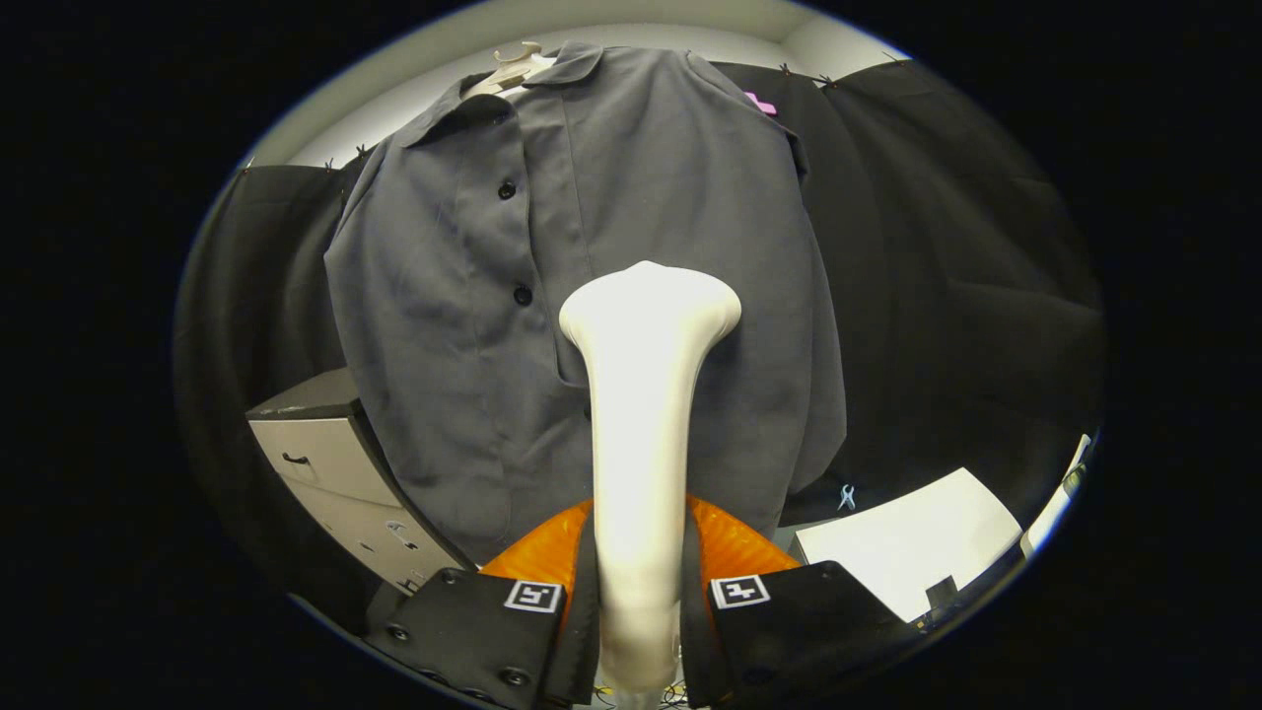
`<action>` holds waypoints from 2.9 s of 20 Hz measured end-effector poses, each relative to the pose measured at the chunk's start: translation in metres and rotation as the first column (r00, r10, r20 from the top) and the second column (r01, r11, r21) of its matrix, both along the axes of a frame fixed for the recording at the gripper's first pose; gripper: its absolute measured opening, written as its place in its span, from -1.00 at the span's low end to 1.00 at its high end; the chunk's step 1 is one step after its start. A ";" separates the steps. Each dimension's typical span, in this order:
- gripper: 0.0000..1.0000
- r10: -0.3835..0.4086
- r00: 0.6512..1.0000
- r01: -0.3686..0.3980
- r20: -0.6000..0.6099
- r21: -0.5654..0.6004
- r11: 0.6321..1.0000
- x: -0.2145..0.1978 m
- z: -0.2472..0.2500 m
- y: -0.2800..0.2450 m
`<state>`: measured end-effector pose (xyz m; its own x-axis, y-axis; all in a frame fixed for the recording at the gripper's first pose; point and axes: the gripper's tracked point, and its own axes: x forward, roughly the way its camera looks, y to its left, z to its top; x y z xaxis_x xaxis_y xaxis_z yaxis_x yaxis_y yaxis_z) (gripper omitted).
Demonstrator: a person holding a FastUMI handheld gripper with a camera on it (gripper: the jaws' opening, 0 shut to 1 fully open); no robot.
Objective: Iron the clothes twice with a garment steamer, once on the left side and once on the right side.
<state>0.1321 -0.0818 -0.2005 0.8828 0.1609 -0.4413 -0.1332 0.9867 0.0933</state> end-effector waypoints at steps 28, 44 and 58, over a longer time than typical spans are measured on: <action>-0.18 -0.086 0.981 0.085 -0.174 -0.016 0.996 -0.042 -0.079 -0.030; -0.19 -0.026 0.987 0.031 0.156 -0.029 0.999 -0.065 0.089 0.022; -0.18 0.076 0.924 -0.073 0.375 -0.022 0.997 -0.099 0.204 0.084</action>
<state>0.0329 0.0018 0.0035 0.9697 0.2305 -0.0813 -0.2300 0.9731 0.0152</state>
